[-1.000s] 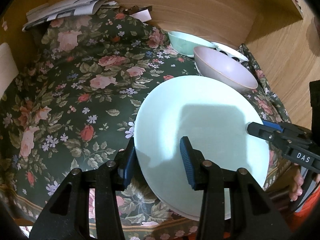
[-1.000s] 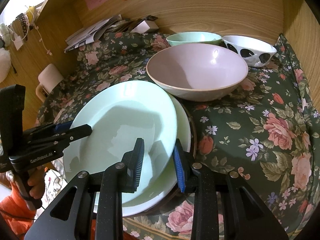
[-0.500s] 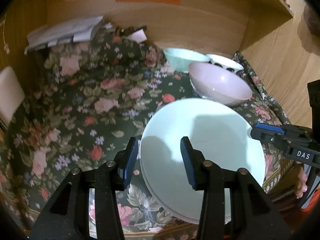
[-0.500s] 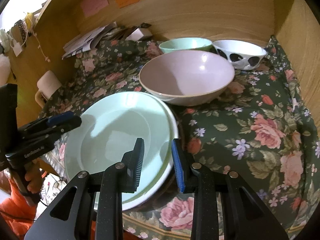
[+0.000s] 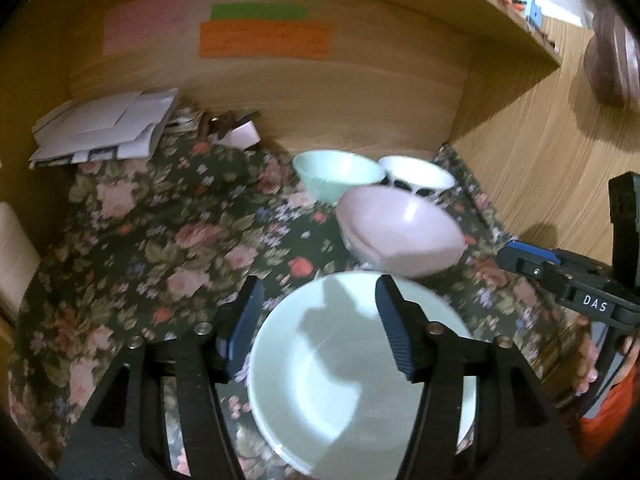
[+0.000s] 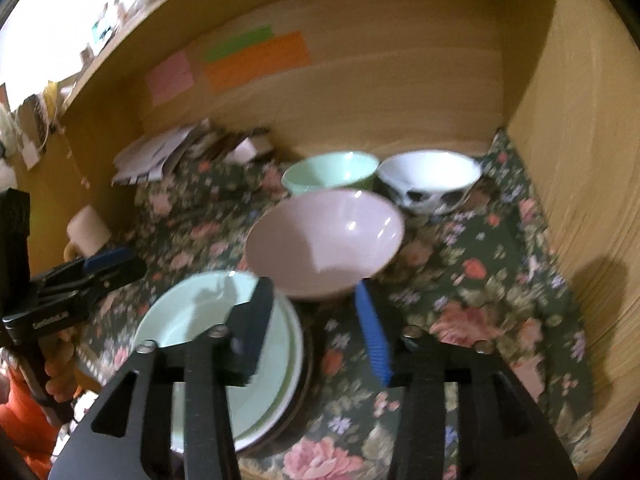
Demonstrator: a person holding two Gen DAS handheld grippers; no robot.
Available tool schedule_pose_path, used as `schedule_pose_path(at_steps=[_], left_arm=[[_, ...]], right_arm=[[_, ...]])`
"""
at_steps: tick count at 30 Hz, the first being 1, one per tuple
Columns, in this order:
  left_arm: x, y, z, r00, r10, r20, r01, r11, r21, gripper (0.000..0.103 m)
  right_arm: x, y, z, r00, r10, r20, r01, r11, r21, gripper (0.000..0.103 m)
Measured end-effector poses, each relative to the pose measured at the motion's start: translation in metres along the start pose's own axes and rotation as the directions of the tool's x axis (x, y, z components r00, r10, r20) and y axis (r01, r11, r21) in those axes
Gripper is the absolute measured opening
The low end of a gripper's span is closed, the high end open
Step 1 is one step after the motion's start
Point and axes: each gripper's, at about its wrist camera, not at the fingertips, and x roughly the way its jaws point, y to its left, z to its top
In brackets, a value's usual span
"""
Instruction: Organize plates and bowls
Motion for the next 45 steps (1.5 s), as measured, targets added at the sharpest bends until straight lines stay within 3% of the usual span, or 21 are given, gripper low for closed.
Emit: schedule_pose_path(at_steps=[3,8,16,19,25,32,34,37,45], left_arm=[[0.001,-0.004,0.012,0.999,-0.002,0.040,0.002,1.000,-0.009,0.073],[0.014,-0.015,0.034,0.998,0.030,0.061,-0.032,0.999,0.030,0.078],[0.058,-0.020,0.052,0.999,0.039,-0.031,-0.037,0.998,0.052,0.079],[0.078,-0.019,0.055,0.995,0.072,-0.065,-0.068,0.996,0.060,0.079],[0.113,-0.014,0.055,0.983,0.056,-0.174,-0.049,0.998,0.046,0.079],[0.140,-0.015,0.055,0.971,0.018,-0.236,-0.007,0.999,0.048,0.055],[0.144,-0.017,0.055,0.970,0.019,-0.242,-0.007,0.999,0.050,0.042],[0.152,-0.018,0.053,0.966,-0.005,-0.259,0.020,0.998,0.057,0.029],[0.165,-0.022,0.052,0.955,-0.033,-0.296,0.051,0.997,0.052,0.017]], right_arm=[[-0.001,-0.008,0.007,1.000,-0.014,0.028,0.014,1.000,0.012,0.051],[0.009,-0.020,0.015,0.998,-0.044,0.034,0.043,0.999,0.020,0.056],[0.037,-0.036,0.022,0.997,-0.077,0.001,0.076,0.997,0.021,0.056],[0.050,-0.041,0.024,0.996,-0.082,-0.019,0.083,0.996,0.018,0.056],[0.071,-0.053,0.027,0.995,-0.079,-0.058,0.081,0.996,0.037,0.056],[0.092,-0.057,0.030,0.993,-0.071,-0.096,0.075,0.996,0.039,0.056],[0.097,-0.059,0.030,0.992,-0.069,-0.103,0.074,0.996,0.041,0.055],[0.102,-0.061,0.029,0.991,-0.064,-0.117,0.069,0.997,0.039,0.044],[0.113,-0.069,0.027,0.986,-0.037,-0.161,0.049,0.996,0.071,0.031]])
